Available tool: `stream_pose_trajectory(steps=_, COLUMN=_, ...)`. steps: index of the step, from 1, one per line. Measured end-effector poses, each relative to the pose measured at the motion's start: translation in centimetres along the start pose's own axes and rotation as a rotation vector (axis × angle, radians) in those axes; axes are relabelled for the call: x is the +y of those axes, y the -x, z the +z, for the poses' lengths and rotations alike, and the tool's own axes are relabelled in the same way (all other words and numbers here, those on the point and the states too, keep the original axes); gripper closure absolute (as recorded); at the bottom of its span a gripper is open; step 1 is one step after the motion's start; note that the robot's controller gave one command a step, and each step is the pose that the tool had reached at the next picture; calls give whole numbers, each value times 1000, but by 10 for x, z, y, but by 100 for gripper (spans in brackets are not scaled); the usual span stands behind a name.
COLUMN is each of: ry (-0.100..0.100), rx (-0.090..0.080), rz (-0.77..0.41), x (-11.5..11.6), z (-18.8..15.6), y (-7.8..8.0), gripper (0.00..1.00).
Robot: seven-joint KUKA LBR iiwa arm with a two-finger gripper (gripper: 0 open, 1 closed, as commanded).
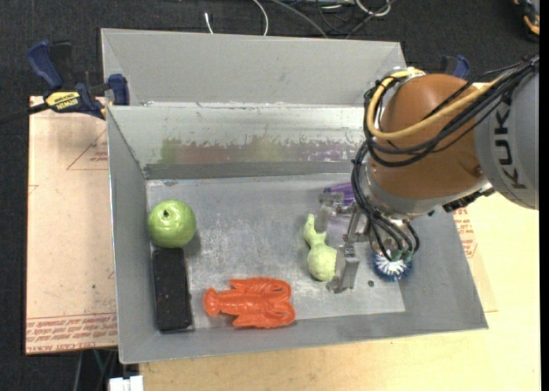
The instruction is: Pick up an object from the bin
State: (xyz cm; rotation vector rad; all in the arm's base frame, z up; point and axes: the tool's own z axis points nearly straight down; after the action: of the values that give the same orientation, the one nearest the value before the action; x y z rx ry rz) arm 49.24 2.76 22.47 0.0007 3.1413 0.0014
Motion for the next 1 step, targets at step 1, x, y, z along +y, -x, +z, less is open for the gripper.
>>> stream_pose_trajectory(steps=1, ry=2, rx=-4, rz=-104, x=96, z=126, y=10, gripper=0)
